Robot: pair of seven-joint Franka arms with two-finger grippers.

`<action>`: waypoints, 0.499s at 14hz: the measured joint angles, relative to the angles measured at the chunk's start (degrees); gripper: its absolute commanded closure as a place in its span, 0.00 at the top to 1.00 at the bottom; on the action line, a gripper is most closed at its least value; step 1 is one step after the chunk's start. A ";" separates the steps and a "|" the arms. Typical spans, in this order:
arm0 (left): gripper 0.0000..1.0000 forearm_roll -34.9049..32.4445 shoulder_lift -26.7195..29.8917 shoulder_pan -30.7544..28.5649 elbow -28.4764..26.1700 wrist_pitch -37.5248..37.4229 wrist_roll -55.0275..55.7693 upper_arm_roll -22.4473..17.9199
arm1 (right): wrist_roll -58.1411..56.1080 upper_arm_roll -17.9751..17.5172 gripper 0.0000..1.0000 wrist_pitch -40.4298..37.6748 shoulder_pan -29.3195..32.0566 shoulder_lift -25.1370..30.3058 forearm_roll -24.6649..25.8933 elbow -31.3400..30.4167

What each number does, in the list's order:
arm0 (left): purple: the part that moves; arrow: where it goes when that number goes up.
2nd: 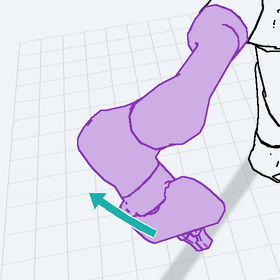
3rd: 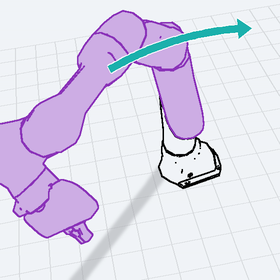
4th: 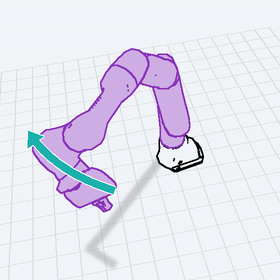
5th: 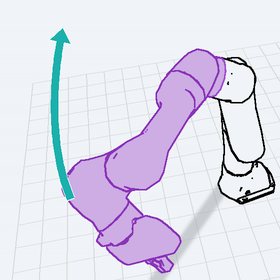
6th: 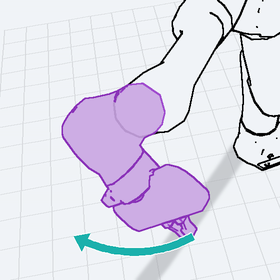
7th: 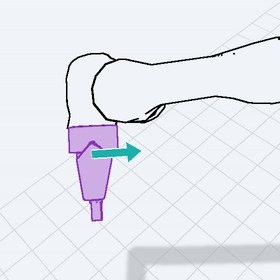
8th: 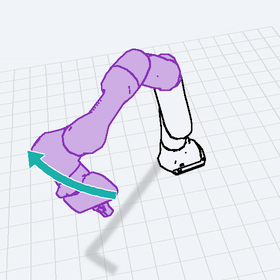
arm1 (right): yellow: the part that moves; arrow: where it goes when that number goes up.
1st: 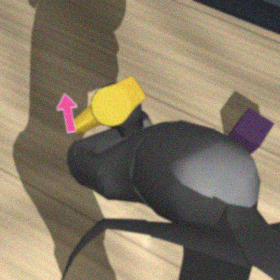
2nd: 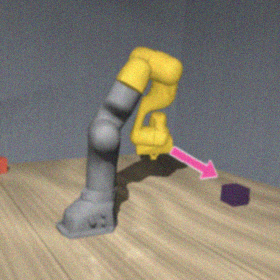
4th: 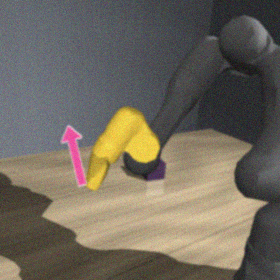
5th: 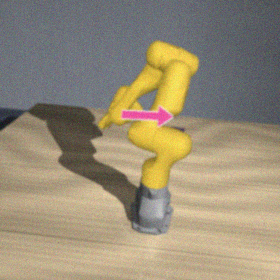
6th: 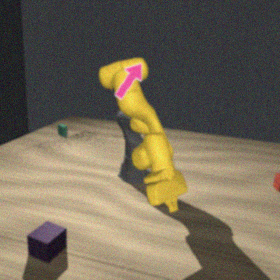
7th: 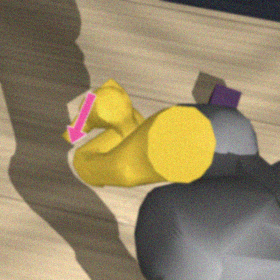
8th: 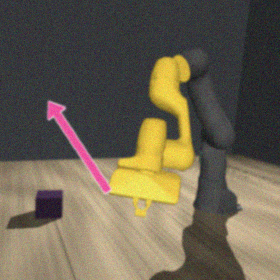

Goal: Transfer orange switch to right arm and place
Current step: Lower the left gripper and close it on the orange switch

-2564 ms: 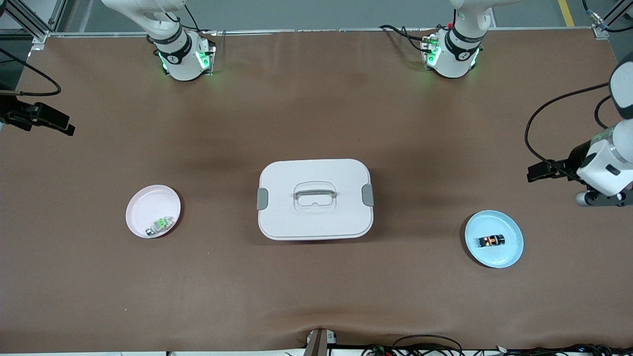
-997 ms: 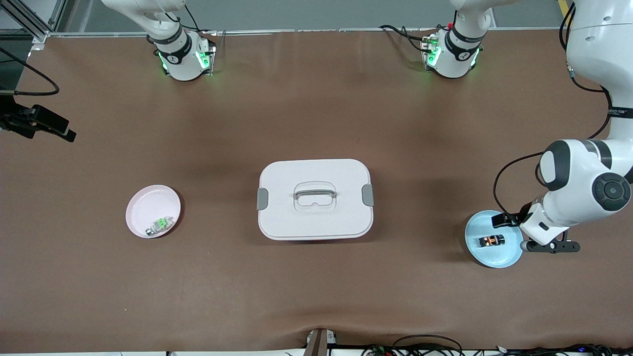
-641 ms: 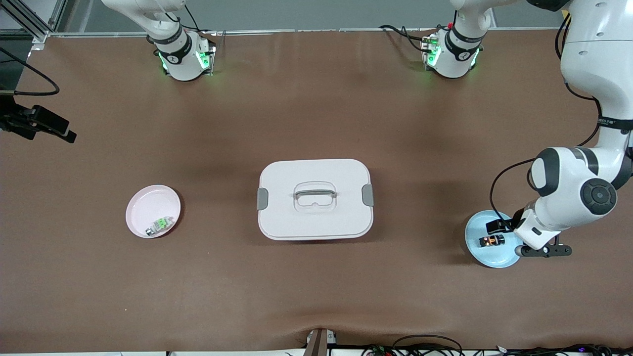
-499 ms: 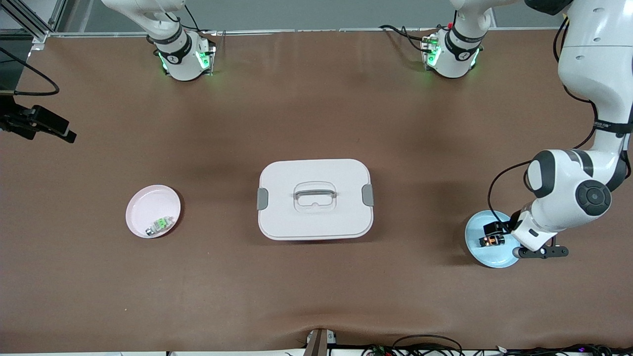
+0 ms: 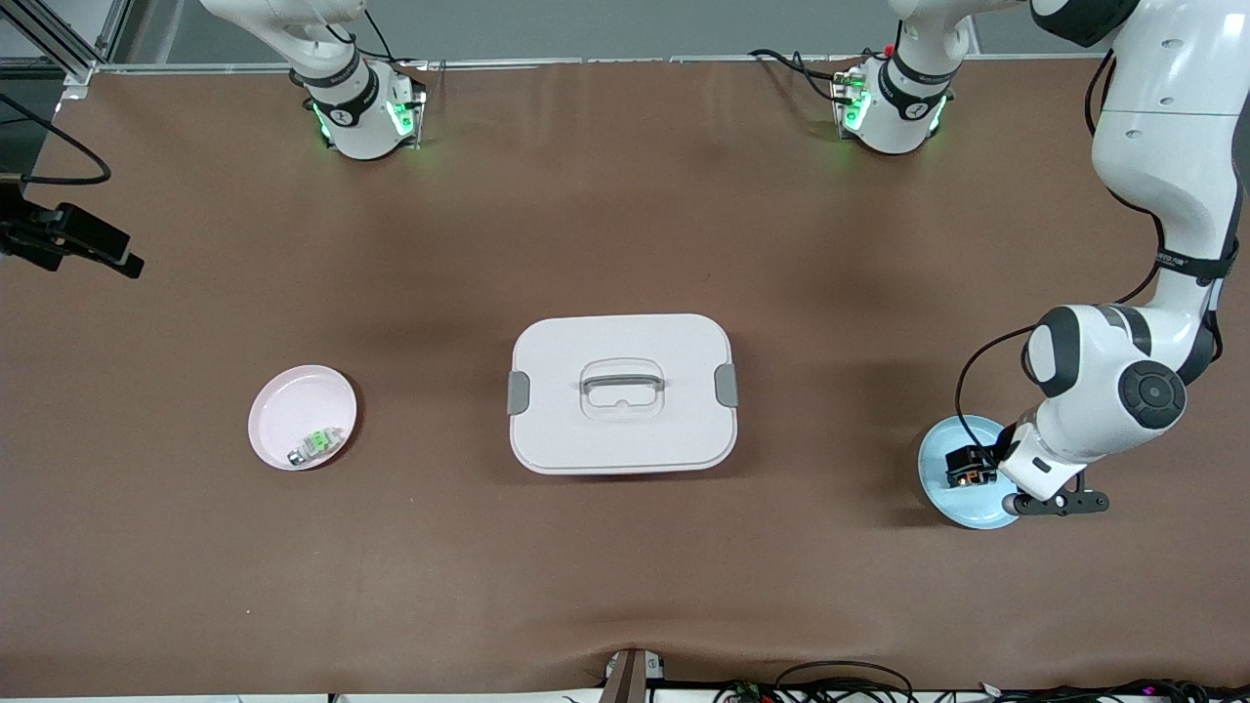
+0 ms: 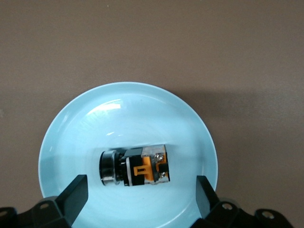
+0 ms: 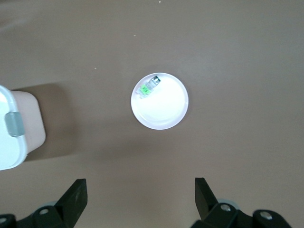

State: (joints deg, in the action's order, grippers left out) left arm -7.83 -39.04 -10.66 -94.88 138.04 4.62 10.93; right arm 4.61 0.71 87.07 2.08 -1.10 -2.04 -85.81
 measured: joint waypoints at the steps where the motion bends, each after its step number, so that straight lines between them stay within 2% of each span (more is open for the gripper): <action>1: 1.00 0.00 -0.54 0.00 -0.01 0.55 0.00 0.00 | -0.08 -0.16 1.00 0.00 -0.18 0.00 0.64 0.01; 7: 1.00 -0.26 -1.94 -0.13 -0.01 1.46 0.00 -0.13 | -0.11 -0.51 1.00 -0.03 -1.57 0.00 1.26 0.03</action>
State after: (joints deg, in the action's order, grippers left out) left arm -8.09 -40.97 -10.79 -94.88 139.50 4.62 10.80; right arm 4.49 0.20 87.04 0.50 -1.10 -0.79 -85.79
